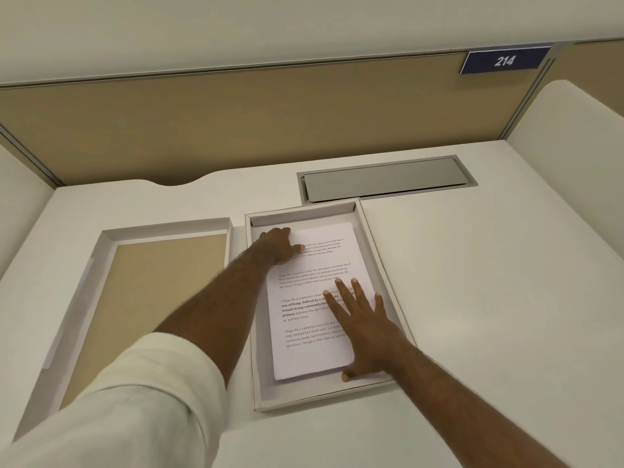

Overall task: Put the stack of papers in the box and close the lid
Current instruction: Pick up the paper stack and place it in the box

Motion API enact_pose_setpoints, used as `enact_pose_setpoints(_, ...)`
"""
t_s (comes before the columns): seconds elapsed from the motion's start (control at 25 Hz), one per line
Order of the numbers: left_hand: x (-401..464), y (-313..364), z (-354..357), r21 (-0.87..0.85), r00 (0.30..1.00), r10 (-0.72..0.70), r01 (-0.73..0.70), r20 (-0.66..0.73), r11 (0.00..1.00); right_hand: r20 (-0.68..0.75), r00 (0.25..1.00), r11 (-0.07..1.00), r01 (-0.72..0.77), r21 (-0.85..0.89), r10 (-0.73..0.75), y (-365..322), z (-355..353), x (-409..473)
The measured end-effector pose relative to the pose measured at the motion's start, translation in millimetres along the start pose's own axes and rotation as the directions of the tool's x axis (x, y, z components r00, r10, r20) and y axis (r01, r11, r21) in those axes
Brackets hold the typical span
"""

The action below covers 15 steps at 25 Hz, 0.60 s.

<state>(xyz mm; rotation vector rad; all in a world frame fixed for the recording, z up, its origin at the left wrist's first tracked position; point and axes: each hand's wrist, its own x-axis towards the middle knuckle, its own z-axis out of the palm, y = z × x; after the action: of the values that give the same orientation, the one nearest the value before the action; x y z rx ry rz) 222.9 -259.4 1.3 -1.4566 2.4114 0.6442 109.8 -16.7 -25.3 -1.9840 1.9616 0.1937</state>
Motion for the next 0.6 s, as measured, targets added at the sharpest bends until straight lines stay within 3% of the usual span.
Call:
enact_pose_setpoints(0.2,3,0,2,0.026,1.0,-0.015,0.015,-0.027,1.0,0.01,1.0,0.997,-0.021,0.08,0.02,-1,-3,0)
enact_pose_setpoints(0.6,2,-4,10,-0.018,0.997,0.0,-0.001,-0.083,1.0,-0.018,0.999,0.998,-0.034,0.047,0.035,3,7,-2)
